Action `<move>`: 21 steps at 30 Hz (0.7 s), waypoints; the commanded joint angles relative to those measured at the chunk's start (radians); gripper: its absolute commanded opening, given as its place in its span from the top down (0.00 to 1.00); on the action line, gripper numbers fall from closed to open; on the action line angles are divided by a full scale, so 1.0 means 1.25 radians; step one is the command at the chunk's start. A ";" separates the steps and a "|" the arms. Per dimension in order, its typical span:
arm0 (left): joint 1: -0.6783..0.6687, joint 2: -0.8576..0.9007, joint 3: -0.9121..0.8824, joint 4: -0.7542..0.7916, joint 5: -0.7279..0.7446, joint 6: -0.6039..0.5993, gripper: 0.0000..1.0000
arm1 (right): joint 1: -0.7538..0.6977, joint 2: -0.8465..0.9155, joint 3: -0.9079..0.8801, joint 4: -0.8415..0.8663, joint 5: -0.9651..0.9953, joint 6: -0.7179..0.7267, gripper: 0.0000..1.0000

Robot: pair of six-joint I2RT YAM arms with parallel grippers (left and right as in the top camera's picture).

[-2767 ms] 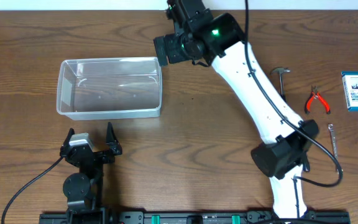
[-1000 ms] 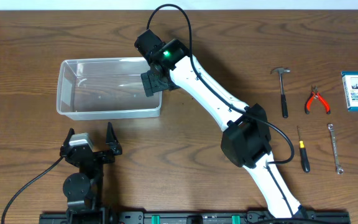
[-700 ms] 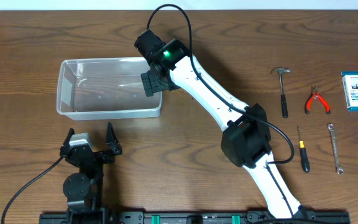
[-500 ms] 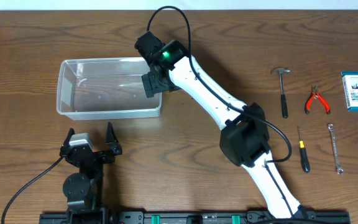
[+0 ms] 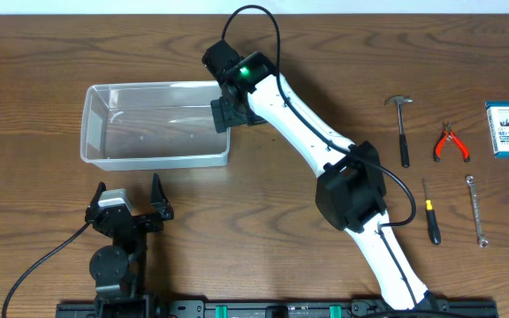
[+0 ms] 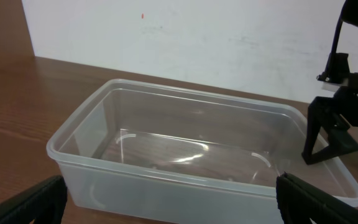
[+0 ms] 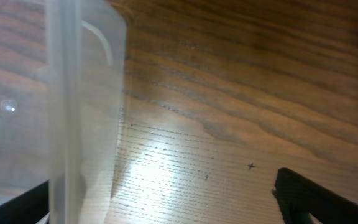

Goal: Pack container
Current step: 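Grip the container's right wall with the right gripper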

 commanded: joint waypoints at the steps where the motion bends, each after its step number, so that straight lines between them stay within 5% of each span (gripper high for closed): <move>1: 0.005 -0.005 -0.009 -0.038 -0.013 0.004 0.02 | -0.009 0.015 0.003 -0.002 0.009 0.017 0.14; 8: 0.005 -0.005 -0.009 -0.038 -0.013 0.004 0.02 | -0.010 0.015 0.003 -0.005 0.009 0.016 0.54; 13: 0.005 -0.005 -0.009 -0.038 -0.013 0.004 0.02 | -0.010 0.015 0.003 -0.008 0.010 0.016 0.61; 21: 0.005 -0.005 -0.009 -0.038 -0.013 0.004 0.02 | -0.017 0.015 0.003 -0.007 0.021 0.016 0.89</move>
